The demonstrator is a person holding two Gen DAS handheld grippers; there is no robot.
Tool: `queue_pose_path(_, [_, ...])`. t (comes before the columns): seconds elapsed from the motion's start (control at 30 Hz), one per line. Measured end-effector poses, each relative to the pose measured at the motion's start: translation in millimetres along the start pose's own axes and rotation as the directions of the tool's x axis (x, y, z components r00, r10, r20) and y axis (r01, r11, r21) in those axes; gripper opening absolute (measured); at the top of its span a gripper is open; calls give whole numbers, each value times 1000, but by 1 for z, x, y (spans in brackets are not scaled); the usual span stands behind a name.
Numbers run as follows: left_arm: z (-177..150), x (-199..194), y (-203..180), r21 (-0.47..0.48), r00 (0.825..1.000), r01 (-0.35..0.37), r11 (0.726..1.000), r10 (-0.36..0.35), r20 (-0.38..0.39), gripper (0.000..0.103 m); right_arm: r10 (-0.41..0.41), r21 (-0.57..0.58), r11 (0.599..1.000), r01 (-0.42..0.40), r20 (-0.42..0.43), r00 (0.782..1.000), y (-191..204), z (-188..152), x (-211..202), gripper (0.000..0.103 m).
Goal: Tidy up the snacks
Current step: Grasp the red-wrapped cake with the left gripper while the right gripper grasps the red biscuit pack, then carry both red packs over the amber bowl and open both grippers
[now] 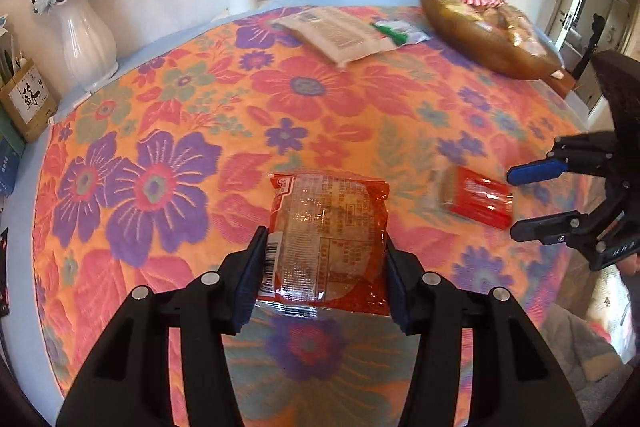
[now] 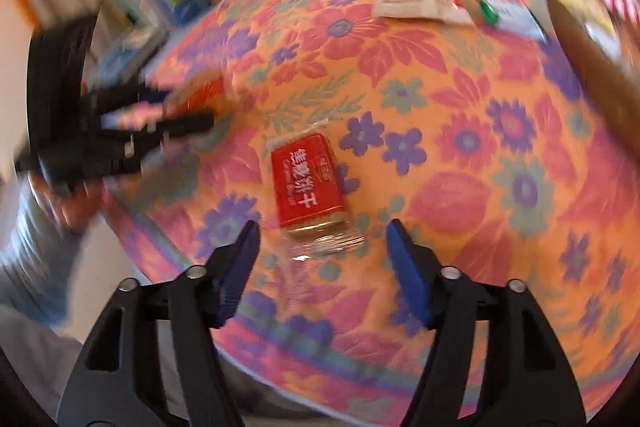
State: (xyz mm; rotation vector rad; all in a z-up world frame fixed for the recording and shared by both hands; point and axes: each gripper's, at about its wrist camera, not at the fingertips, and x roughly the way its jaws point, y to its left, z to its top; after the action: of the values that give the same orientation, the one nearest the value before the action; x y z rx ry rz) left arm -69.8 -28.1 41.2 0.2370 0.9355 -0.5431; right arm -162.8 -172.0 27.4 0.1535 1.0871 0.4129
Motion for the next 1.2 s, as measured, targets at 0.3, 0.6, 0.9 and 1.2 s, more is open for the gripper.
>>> queue_pose_path(0.3, [-1,-25,1,-63,999,-9,998,12,43,51,-239,-189,950,247,66,969,51,13,31,36])
queue_pose_path(0.6, [40,-42,-28,3,994,12,1000,-12,108,51,-200,-37,976,213,215,956,13,14,-47,36])
queue_pose_path(0.9, [158,-15,-125,171,967,137,976,-169,189,51,-389,264,916,303,392,834,-103,46,-173,36])
queue_pose_path(1.2, [246,34,-182,188,939,244,951,-280,200,57,-478,432,850,302,392,786,-184,81,-197,61])
